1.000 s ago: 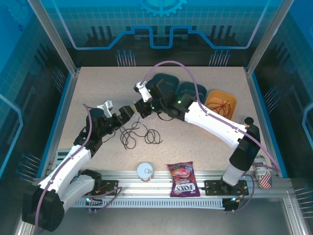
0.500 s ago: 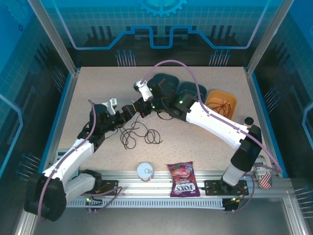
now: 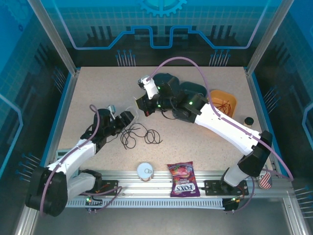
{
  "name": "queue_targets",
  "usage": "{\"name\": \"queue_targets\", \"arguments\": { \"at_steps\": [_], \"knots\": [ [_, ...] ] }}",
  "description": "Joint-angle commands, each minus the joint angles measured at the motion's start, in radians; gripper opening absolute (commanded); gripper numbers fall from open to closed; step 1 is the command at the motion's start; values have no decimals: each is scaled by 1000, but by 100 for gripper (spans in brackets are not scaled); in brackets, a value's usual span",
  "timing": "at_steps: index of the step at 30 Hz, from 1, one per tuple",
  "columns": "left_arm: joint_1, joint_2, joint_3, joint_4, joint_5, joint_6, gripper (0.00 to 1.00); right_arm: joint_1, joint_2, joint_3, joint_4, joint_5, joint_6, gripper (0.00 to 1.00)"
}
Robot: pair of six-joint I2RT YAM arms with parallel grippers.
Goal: Untangle the cables
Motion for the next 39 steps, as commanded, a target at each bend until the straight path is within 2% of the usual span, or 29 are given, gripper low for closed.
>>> {"name": "queue_targets", "arguments": {
  "at_steps": [1, 19, 23, 29, 39],
  "knots": [
    [9, 29, -23, -20, -42, -3, 72, -4, -47, 16, -16, 60, -31, 0],
    [11, 73, -43, -16, -31, 11, 72, -65, -150, 75, -139, 215, -54, 0],
    [11, 45, -42, -40, -31, 18, 78, -102, -163, 105, -181, 255, -56, 0],
    [11, -3, -21, -89, -30, 30, 99, -227, -140, 143, -252, 255, -34, 0],
    [11, -89, 12, -181, -51, 56, 99, -392, -50, 166, -285, 307, -59, 0]
  ]
}}
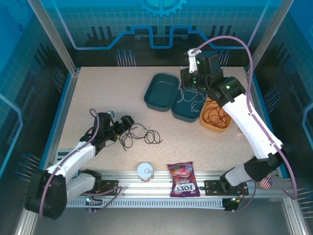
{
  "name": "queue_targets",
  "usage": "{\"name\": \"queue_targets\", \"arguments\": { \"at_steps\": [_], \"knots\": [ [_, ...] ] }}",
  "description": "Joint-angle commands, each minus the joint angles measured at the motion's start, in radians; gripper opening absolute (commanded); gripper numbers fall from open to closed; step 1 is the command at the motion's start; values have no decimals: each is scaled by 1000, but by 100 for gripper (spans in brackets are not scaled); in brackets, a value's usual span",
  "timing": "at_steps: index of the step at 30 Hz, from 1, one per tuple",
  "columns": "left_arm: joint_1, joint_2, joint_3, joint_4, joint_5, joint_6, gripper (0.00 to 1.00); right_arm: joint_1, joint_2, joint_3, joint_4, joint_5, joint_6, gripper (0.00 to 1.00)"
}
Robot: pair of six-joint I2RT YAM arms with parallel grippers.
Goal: Untangle the cables
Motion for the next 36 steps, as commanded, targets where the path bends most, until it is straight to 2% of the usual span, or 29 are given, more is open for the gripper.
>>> {"name": "queue_targets", "arguments": {
  "at_steps": [1, 10, 25, 36],
  "knots": [
    [7, -40, 37, -64, -27, 28, 99, -43, 43, 22, -32, 38, -16, 0],
    [7, -74, 42, -96, -40, 44, 99, -109, 153, -31, -33, 72, -10, 0],
    [7, -81, 43, -114, -49, 55, 99, -139, 281, -57, -54, 87, 0, 8],
    [7, -80, 44, -115, -53, 55, 99, -144, 230, -110, -65, 78, 12, 37]
  ]
}}
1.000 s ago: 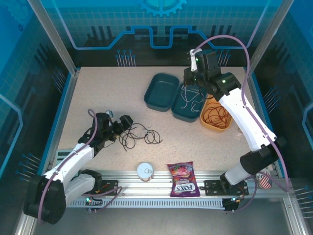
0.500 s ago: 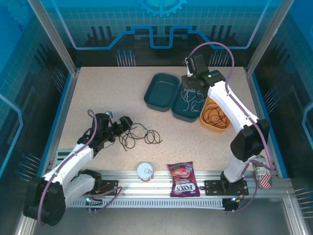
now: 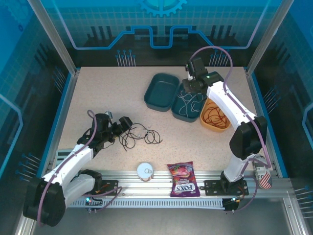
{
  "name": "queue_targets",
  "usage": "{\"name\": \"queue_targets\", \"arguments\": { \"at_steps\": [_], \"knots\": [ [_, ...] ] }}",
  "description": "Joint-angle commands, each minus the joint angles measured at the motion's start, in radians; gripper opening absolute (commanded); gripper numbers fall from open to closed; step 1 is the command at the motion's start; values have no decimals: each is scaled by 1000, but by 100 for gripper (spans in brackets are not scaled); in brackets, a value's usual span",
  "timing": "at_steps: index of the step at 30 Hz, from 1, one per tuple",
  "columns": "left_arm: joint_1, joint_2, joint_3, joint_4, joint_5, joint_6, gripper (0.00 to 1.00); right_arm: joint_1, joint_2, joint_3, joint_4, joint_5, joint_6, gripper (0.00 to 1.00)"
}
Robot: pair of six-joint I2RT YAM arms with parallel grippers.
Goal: Untangle the cables
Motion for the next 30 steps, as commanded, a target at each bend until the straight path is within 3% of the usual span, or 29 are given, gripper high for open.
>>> {"name": "queue_targets", "arguments": {
  "at_steps": [1, 6, 7, 8, 9, 22, 30],
  "knots": [
    [8, -16, 34, -18, -17, 24, 99, -12, -59, -33, -19, 0, 0, 40],
    [7, -19, 35, -18, -20, 25, 99, -4, -192, -142, 58, -35, -22, 54],
    [7, -17, 38, -19, -21, 27, 99, -1, -225, -171, 79, -35, -26, 62],
    [7, -16, 39, -20, -21, 28, 99, 0, -251, -195, 97, -40, -28, 71],
    [7, -13, 41, -20, -21, 28, 99, 0, -283, -223, 116, -49, -33, 100],
    [-1, 22, 95, -11, 31, 69, 99, -15, -714, -582, 420, -109, 46, 100],
    [-139, 85, 256, -142, -51, 225, 95, -17, -939, -797, 652, -150, 1, 100]
  ]
}}
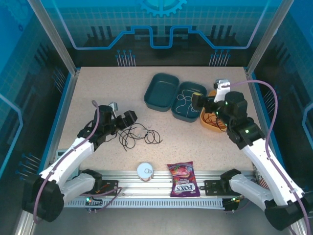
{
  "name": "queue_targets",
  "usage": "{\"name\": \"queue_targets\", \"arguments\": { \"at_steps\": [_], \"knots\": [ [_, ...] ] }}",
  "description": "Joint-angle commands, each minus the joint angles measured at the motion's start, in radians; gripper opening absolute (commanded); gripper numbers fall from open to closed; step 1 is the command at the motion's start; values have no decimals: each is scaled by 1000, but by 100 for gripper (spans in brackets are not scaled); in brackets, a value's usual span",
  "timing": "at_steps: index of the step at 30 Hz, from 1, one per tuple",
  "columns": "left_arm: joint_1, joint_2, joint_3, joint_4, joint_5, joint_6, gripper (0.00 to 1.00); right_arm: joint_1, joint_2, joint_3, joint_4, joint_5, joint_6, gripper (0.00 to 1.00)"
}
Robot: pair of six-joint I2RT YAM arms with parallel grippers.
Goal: Untangle the cables
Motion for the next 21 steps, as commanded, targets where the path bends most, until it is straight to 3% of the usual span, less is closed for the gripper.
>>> {"name": "queue_targets", "arguments": {
  "at_steps": [1, 4, 11, 15, 17, 21],
  "knots": [
    [-66, 47, 83, -79, -45, 104, 94, -12, -85, -113, 192, -48, -26, 100],
    [-122, 113, 139, -107, -63, 132, 87, -13, -130, -169, 238, -22, -23, 100],
    [-231, 297, 271, -203, -117, 182, 72, -12, 22, 4, -44, 2, -20, 100],
    [-265, 390, 304, -211, -138, 175, 55, -7, 108, 40, -113, 22, 7, 100],
    [-272, 435, 322, -220, -144, 181, 51, 2, 133, 31, -110, 23, 6, 100],
    [-274, 531, 380, -274, -184, 216, 44, 67, 198, 27, -140, 148, 1, 100]
  ]
}}
